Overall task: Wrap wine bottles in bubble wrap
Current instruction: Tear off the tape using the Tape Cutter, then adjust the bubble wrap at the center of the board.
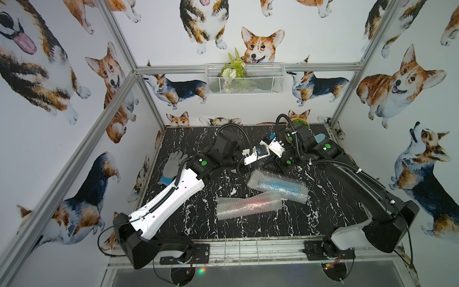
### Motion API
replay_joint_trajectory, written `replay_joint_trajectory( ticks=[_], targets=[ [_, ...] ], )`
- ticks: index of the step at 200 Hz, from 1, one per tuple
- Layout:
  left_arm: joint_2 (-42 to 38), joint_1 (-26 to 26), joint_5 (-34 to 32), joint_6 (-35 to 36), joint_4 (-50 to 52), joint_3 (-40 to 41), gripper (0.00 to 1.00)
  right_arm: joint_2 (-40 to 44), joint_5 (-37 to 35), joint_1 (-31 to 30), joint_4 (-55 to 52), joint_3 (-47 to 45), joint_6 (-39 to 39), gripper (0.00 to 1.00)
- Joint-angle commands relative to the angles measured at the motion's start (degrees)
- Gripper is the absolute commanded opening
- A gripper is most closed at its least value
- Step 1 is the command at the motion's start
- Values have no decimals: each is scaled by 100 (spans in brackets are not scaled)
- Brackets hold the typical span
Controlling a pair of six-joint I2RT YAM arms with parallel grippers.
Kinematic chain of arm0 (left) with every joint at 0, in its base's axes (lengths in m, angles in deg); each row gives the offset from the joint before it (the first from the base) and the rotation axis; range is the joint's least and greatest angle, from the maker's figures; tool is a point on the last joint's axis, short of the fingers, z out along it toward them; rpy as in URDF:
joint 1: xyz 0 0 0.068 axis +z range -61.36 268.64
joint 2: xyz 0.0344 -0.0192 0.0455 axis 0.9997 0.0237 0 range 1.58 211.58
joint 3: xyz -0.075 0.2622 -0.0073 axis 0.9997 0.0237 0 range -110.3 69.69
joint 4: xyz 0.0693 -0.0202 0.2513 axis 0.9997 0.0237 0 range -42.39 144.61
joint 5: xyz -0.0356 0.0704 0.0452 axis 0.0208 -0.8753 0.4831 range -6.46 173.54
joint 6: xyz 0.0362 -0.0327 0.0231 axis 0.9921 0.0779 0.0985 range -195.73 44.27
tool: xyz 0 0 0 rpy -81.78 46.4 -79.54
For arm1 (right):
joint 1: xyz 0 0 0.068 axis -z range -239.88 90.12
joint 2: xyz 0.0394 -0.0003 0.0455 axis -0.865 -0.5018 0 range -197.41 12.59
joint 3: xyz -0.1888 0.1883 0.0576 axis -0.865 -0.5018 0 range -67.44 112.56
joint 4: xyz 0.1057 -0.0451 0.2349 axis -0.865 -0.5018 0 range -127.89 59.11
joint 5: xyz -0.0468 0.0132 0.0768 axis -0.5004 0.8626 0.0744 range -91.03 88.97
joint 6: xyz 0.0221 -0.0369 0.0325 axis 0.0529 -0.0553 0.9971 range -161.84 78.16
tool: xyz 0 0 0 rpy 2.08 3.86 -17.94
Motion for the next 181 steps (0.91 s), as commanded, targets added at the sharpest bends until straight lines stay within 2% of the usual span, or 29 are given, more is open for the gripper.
replay_joint_trajectory(
  ticks=[1,18,39,50,62,82,100,123,138,171,181],
  targets=[
    [-42,-3,-56,-225,244,-48,0,331,-682,29,257,-358,-364,73],
    [-78,-6,-122,-482,384,-33,0,643,-712,294,515,-749,-305,86],
    [-97,-6,-139,-898,551,7,0,857,-230,859,667,-1115,-140,89],
    [-88,-6,-131,-1125,661,-4,0,913,-180,1051,712,-1241,-112,90],
    [-97,-2,-129,-1463,758,0,0,958,-114,1447,848,-1512,-5,95],
    [-127,-6,5,-1965,788,104,0,689,123,2076,957,-1869,153,98],
    [-201,-7,123,-2286,642,286,0,146,323,2446,1036,-1984,307,98],
    [-202,1,191,-2577,586,365,0,-653,594,2606,811,-1732,222,98],
    [-219,0,184,-2681,561,412,0,-1252,968,2689,431,-1361,-33,98],
    [-224,-6,215,-2763,557,550,0,-2735,1111,2877,-755,-284,-633,97],
    [-213,-4,220,-2756,594,550,0,-3145,1452,3002,-1042,11,-870,96]
  ],
)
